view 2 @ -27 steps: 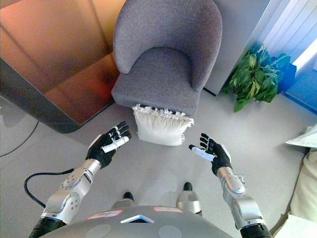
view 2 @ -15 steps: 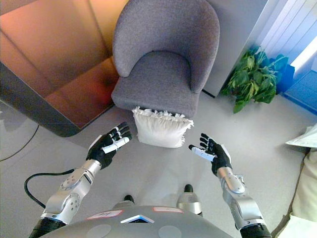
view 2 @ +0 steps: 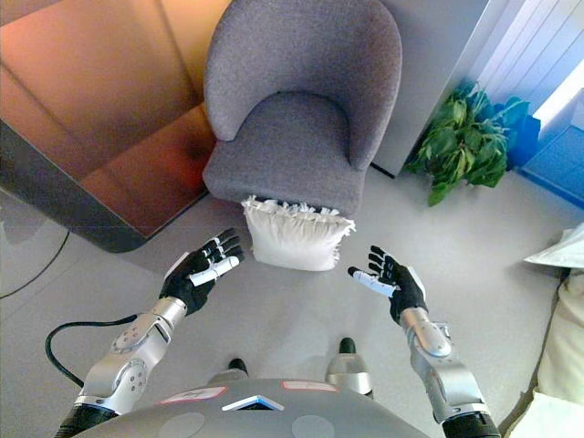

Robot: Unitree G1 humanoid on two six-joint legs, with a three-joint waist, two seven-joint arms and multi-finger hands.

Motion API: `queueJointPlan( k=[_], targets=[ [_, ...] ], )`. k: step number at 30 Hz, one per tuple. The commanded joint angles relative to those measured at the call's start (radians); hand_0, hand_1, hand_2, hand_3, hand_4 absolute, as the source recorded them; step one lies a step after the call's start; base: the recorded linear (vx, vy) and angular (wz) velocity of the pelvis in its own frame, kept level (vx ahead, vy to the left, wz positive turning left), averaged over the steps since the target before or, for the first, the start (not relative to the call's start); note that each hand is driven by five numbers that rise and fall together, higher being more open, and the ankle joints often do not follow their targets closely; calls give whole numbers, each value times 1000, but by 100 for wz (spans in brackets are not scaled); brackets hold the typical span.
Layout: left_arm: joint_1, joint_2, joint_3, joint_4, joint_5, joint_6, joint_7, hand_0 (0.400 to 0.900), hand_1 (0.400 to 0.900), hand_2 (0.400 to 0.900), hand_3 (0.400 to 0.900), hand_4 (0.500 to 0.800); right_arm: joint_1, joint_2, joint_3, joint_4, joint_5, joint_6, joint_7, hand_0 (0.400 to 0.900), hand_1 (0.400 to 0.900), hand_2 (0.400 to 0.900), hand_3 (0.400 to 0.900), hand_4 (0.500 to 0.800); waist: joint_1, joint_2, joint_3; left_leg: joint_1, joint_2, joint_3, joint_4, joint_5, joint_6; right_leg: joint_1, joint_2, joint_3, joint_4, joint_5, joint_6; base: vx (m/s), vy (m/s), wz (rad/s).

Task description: Pick up the pillow and put it on the sofa.

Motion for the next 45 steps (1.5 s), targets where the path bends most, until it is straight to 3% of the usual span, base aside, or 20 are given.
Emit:
queueJointPlan(
  k=[1,6,9,14,16,17,21,25,28,31,34,37,38,42,45],
  targets=[
    [-75,41,22,-101,13,-102,-39,900,900,900,900,800,-53,-26,-44,-112,-2,-82,-20,900,900,900,900,800,1,-1,22,44,-28,58,41,-85,84,25,40,-49,2,-35,-15,28,-80,-2],
    [-71,42,19,-101,-5,-109,-40,900,900,900,900,800,-51,-35,-41,-104,1,-85,-7,900,900,900,900,800,0,-5,31,36,-7,52,77,-91,74,33,58,-39,3,-45,-31,35,-94,-5],
    [-64,41,26,-111,-22,-114,-35,900,900,900,900,800,-53,-47,-45,-109,0,-75,10,900,900,900,900,800,9,-14,45,-13,27,9,179,-66,54,25,74,-23,13,-51,-55,2,-125,-14],
    [-30,31,37,-118,-69,-135,-53,900,900,900,900,800,-56,-91,-44,-99,7,-97,43,900,900,900,900,800,31,-40,91,-152,92,-112,544,34,11,8,89,2,23,-41,-107,-29,-141,-20],
    [-6,28,37,-116,-64,-147,-100,900,900,900,900,800,-40,-115,-51,-99,17,-107,51,900,900,900,900,800,46,-64,113,-266,85,-163,744,65,19,24,82,13,30,-39,-130,52,-122,-21],
    [-2,29,39,-117,-64,-150,-113,900,900,900,900,800,-36,-120,-54,-98,21,-108,53,900,900,900,900,800,48,-69,114,-290,77,-170,752,73,24,26,80,15,33,-40,-132,109,-54,-17],
    [21,38,53,-136,-63,-151,-161,900,900,900,900,800,-6,-124,-72,-102,18,-107,66,900,900,900,900,800,61,-49,131,-272,65,-132,556,89,31,77,106,29,37,-86,-117,201,73,-13],
    [19,28,36,-116,-71,-171,-174,900,900,900,900,800,23,-119,-75,-107,-8,-112,89,900,900,900,900,800,75,10,135,-268,65,-68,177,229,-8,146,154,48,27,-137,-101,290,153,-22],
    [28,14,22,-103,-61,-198,-199,900,900,900,900,800,36,-123,-73,-92,-21,-129,114,900,900,900,900,800,103,19,142,-327,45,-64,125,294,-25,212,173,59,11,-163,-108,345,88,-40],
    [41,10,16,-109,-58,-206,-198,900,900,900,900,800,36,-132,-70,-88,-27,-131,138,900,900,900,900,800,117,15,145,-334,41,-62,134,248,-7,227,163,47,20,-186,-112,301,82,-32],
    [41,15,9,-100,-62,-209,-186,900,900,900,900,800,51,-134,-75,-105,-35,-114,155,900,900,900,900,800,110,13,143,-324,48,-17,166,195,15,234,145,20,51,-210,-104,323,98,-20],
    [27,37,11,-105,-75,-207,-190,900,900,900,900,800,60,-126,-80,-123,-35,-96,184,900,900,900,900,800,106,-6,130,-293,34,19,179,84,61,241,102,-22,92,-223,-73,273,86,-7],
    [22,41,8,-105,-68,-207,-195,900,900,900,900,800,60,-123,-79,-122,-46,-94,191,900,900,900,900,800,105,-16,124,-282,19,8,186,38,63,247,84,-28,104,-236,-61,298,97,-1],
    [1,64,1,-111,-65,-200,-181,900,900,900,900,800,29,-114,-58,-106,-60,-79,187,900,900,900,900,800,127,-31,104,-283,-7,-11,224,-19,94,245,33,-66,164,-249,-26,251,126,-16],
    [4,73,13,-113,-64,-196,-179,900,900,900,900,800,7,-97,-45,-100,-68,-70,172,900,900,900,900,800,144,-37,85,-283,-41,-2,221,-33,143,212,5,-82,247,-193,7,156,185,-16]
  ],
)
